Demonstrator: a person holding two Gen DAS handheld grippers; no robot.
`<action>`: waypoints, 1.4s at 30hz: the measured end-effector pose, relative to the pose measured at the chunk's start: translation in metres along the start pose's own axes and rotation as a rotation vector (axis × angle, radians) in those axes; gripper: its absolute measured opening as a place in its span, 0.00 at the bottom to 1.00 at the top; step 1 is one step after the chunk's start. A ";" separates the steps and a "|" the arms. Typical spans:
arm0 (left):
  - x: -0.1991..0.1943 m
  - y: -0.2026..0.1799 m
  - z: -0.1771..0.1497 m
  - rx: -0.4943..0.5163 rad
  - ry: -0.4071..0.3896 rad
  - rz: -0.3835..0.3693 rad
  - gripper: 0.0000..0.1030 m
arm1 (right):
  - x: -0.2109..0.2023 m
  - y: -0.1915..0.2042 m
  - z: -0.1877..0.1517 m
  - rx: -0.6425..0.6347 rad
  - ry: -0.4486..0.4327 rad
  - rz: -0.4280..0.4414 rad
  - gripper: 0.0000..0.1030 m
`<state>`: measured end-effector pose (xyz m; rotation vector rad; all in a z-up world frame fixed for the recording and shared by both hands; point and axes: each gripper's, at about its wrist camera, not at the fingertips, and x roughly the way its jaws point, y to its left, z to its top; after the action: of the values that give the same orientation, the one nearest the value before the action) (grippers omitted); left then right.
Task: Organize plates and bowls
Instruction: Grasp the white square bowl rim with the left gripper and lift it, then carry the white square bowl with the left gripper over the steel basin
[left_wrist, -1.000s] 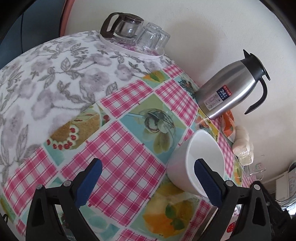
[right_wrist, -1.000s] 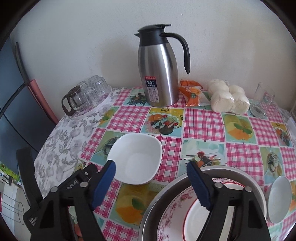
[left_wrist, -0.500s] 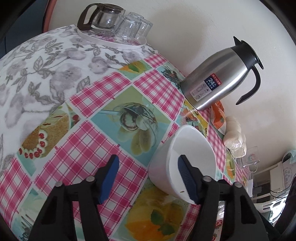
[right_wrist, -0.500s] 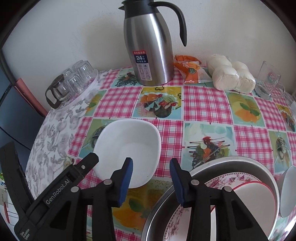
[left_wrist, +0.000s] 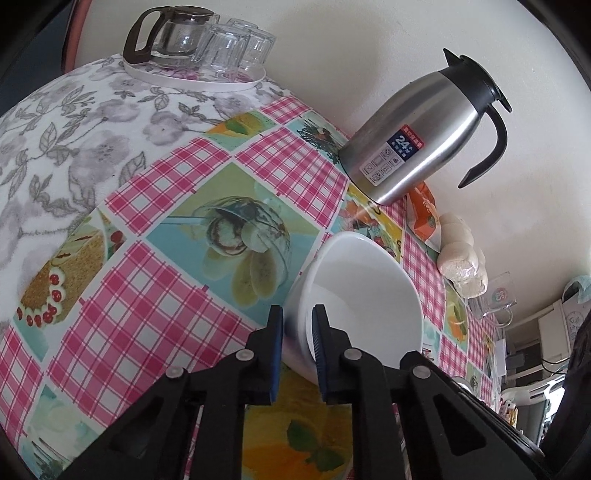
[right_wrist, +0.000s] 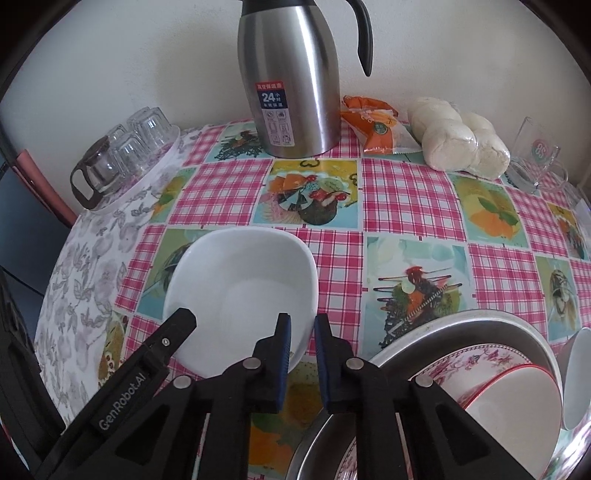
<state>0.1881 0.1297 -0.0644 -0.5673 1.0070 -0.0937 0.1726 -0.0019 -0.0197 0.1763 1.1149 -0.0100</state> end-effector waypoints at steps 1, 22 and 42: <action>0.000 -0.001 0.000 0.006 -0.001 0.002 0.15 | 0.003 -0.002 0.000 0.012 0.009 0.000 0.13; -0.008 0.003 -0.001 0.020 -0.010 -0.004 0.14 | 0.002 0.001 -0.004 -0.001 0.004 0.029 0.12; -0.092 -0.049 -0.018 0.156 -0.156 -0.063 0.15 | -0.093 -0.016 -0.018 -0.017 -0.171 0.111 0.13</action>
<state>0.1324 0.1108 0.0234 -0.4562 0.8226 -0.1802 0.1142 -0.0223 0.0532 0.2180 0.9333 0.0822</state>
